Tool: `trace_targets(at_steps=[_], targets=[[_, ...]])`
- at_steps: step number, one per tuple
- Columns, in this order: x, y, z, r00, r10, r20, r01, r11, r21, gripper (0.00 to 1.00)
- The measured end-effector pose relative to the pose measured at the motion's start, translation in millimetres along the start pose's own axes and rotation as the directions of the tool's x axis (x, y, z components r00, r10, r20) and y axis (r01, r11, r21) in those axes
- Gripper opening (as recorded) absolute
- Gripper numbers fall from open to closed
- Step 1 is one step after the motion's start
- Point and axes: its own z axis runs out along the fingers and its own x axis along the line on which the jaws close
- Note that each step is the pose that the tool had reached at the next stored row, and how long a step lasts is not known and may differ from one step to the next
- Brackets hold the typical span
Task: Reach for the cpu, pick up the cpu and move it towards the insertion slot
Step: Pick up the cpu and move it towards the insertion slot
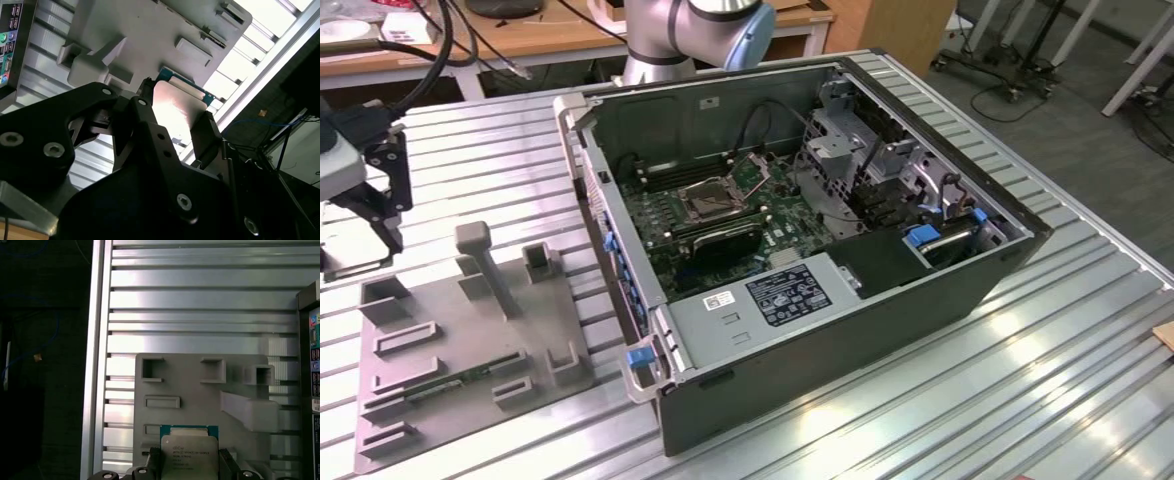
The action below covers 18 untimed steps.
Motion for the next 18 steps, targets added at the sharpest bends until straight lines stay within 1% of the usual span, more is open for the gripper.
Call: trace_targets(at_steps=[18], targets=[[-0.9, 0.0, -1.3, 1.0000, 0.000, -0.0004, 0.000, 1.0000, 0.0000, 0.54]])
